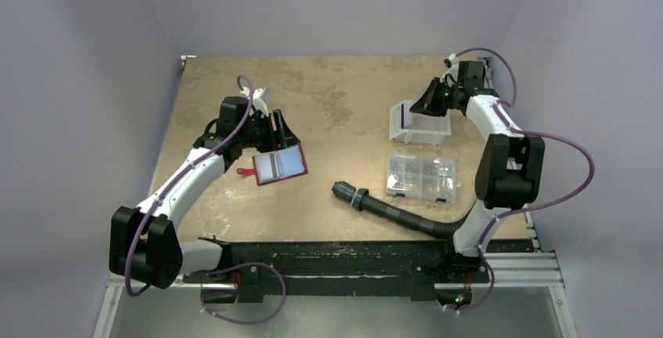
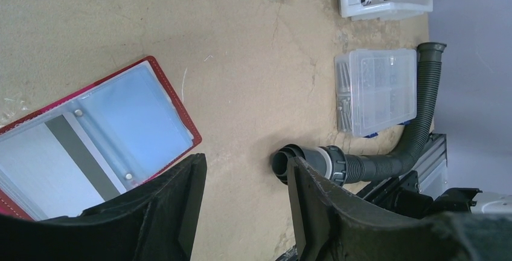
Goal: Put the credit cards into the card holder
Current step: Pick up the credit card from the storage box.
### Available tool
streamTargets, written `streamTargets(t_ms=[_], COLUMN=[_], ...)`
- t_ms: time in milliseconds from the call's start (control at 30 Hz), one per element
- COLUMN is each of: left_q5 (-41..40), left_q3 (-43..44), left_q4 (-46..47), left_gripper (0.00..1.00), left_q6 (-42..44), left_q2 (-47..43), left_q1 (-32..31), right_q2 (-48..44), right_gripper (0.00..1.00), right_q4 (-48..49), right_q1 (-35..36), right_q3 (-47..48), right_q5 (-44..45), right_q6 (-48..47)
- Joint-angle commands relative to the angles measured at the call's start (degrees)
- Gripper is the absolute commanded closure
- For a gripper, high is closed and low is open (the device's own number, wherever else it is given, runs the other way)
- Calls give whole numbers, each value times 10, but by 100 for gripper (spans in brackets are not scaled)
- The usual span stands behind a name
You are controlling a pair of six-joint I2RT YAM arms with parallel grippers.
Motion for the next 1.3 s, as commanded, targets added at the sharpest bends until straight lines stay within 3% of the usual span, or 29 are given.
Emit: streamTargets(t_ms=[0, 167, 333, 467, 567, 667, 833, 933, 1033, 1167, 1267], left_q5=[24, 126, 217, 218, 197, 155, 156, 179, 190, 187, 186], left_q3=[10, 26, -15, -54, -76, -83, -111, -133, -143, -133, -115], left_q4=[27, 75, 247, 365, 389, 355, 421, 506, 542, 491, 407], left_gripper=[44, 39, 39, 38, 38, 38, 39, 46, 66, 92, 100], left_q6=[0, -32, -154, -242, -277, -281, -335, -388, -410, -357, -297], left_q2=[-7, 13, 31, 11, -4, -14, -11, -3, 4, -4, -19], left_q1=[-3, -2, -2, -1, -1, -1, 0, 0, 0, 5, 22], right_q2=[-54, -107, -130, -127, -118, -105, -97, -91, -84, -65, -57], right_gripper=[100, 100, 100, 100, 100, 100, 100, 100, 100, 100, 97], right_q4=[-18, 46, 231, 406, 523, 581, 646, 694, 730, 744, 715], right_q1=[1, 62, 191, 259, 277, 281, 288, 290, 295, 308, 310], right_q3=[36, -18, -93, -148, -183, -198, -217, -231, -241, -240, -242], right_q5=[4, -77, -139, -154, -164, -182, -191, -189, -183, -182, -184], right_q6=[-7, 35, 195, 324, 396, 439, 491, 527, 547, 555, 532])
